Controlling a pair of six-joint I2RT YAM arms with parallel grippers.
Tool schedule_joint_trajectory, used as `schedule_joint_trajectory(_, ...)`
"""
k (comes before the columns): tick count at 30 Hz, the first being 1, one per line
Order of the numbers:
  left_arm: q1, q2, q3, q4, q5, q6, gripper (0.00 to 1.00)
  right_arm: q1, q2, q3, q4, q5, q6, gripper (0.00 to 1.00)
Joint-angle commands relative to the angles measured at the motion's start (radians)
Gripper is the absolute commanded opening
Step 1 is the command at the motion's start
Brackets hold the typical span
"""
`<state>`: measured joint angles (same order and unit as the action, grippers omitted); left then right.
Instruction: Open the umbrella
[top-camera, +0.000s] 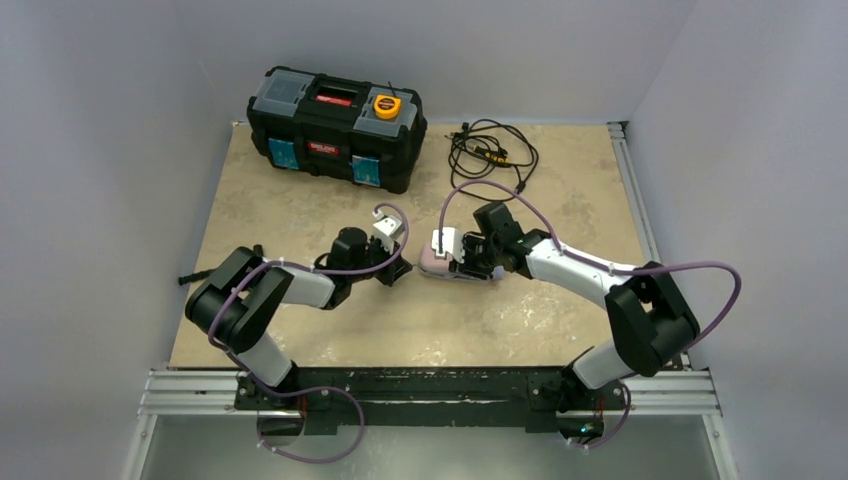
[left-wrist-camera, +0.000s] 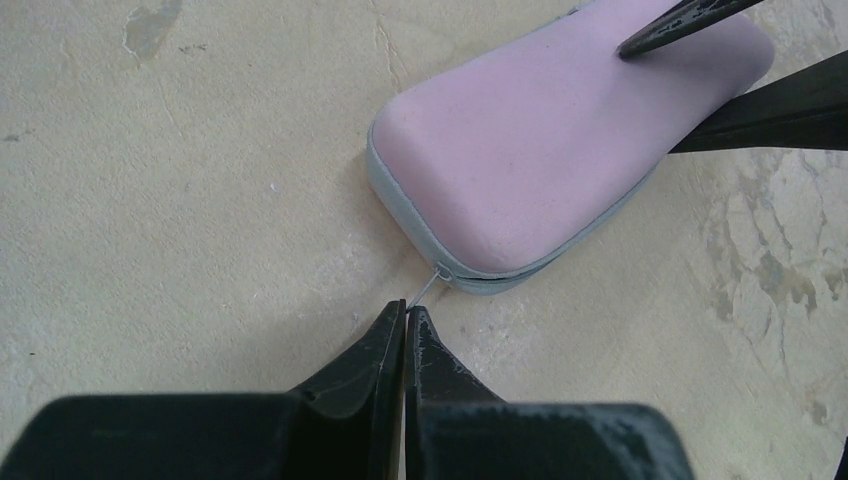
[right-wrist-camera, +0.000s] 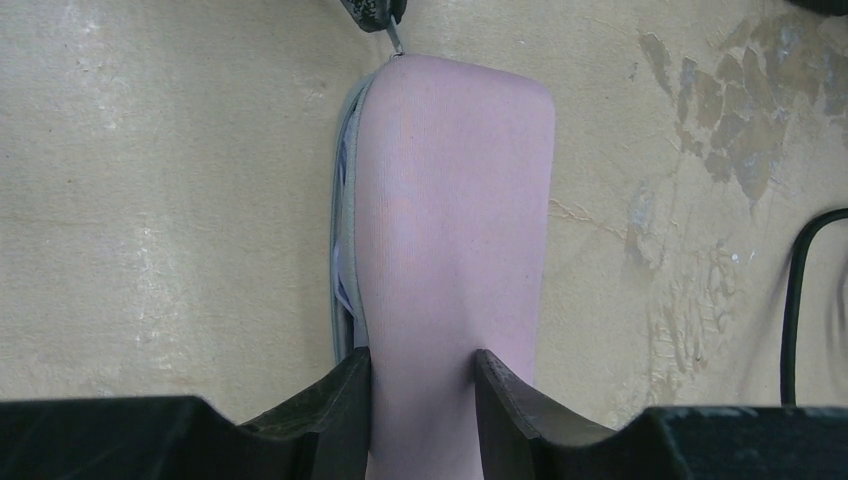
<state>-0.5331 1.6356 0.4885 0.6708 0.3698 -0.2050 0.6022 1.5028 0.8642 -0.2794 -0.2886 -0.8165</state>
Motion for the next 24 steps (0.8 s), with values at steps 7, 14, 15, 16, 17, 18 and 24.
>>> schedule_joint_trajectory(7, 0.016, -0.011, 0.016, 0.101, 0.053, 0.123, 0.0, 0.006, -0.046, -0.102, -0.172, -0.051, -0.171, 0.27)
schedule_joint_trajectory(14, 0.03, -0.06, 0.006, 0.094, 0.267, 0.253, 0.0, 0.007, -0.04, -0.094, -0.165, -0.074, -0.213, 0.27)
schedule_joint_trajectory(15, 0.031, -0.079, 0.0, 0.073, 0.287, 0.257, 0.06, 0.007, -0.031, -0.084, -0.16, -0.078, -0.19, 0.26)
schedule_joint_trajectory(16, 0.032, -0.095, -0.007, 0.04, 0.307, 0.257, 0.16, 0.006, -0.027, -0.08, -0.158, -0.08, -0.181, 0.26)
schedule_joint_trajectory(17, 0.032, -0.108, -0.016, 0.024, 0.324, 0.254, 0.26, 0.007, -0.03, -0.082, -0.154, -0.084, -0.177, 0.26)
schedule_joint_trajectory(18, 0.03, -0.118, -0.028, 0.021, 0.332, 0.249, 0.35, 0.006, -0.035, -0.087, -0.151, -0.09, -0.176, 0.26)
schedule_joint_trajectory(24, 0.007, -0.112, -0.049, 0.028, 0.347, 0.278, 0.38, 0.006, -0.072, -0.121, -0.159, -0.098, -0.22, 0.26)
